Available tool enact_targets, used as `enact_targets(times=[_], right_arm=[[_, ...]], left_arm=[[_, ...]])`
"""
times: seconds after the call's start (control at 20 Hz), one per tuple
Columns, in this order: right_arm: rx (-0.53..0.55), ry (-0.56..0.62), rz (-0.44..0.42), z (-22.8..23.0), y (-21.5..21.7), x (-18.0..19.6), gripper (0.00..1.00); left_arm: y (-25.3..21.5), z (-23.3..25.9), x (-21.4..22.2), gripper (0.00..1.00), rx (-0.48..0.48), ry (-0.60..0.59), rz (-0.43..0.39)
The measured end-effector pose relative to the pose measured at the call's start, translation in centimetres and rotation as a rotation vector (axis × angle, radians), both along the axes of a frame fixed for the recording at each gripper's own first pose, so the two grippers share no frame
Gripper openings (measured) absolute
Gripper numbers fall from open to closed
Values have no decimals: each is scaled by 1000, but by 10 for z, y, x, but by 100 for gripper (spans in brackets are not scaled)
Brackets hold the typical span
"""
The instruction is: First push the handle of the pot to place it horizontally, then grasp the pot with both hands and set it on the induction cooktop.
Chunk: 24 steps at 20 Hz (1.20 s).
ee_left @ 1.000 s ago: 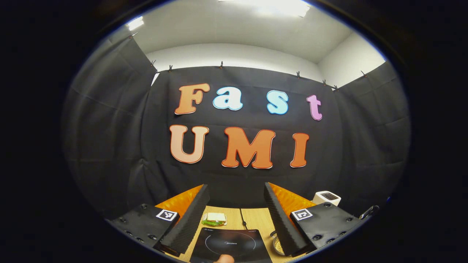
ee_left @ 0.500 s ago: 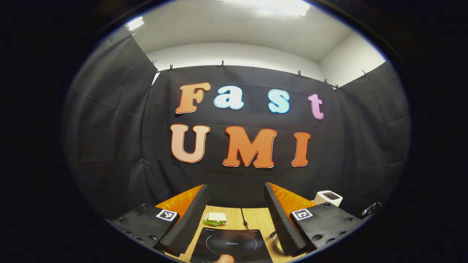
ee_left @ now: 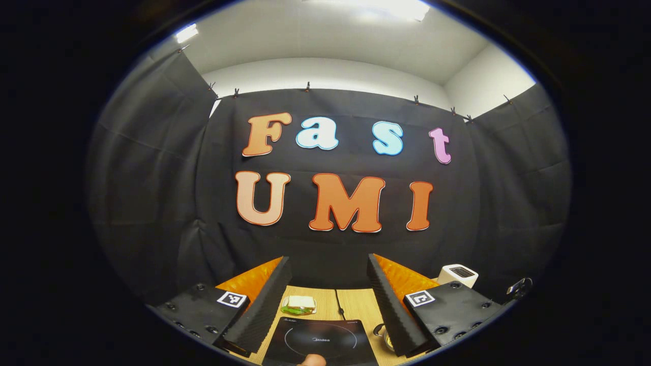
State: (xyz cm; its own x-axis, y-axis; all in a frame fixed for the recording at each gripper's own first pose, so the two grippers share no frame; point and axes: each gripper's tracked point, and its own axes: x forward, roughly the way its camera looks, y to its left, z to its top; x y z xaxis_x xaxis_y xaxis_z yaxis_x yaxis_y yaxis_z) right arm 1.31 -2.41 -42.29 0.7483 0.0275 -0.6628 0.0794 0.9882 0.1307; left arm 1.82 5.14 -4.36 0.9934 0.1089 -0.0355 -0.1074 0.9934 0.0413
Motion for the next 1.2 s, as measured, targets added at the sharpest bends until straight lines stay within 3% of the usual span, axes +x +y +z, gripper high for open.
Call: enact_targets(times=[1.2], right_arm=[[-17,1,-6,3,-29,33,0]], left_arm=[[-31,-3,19,97,27,-6,-28]])
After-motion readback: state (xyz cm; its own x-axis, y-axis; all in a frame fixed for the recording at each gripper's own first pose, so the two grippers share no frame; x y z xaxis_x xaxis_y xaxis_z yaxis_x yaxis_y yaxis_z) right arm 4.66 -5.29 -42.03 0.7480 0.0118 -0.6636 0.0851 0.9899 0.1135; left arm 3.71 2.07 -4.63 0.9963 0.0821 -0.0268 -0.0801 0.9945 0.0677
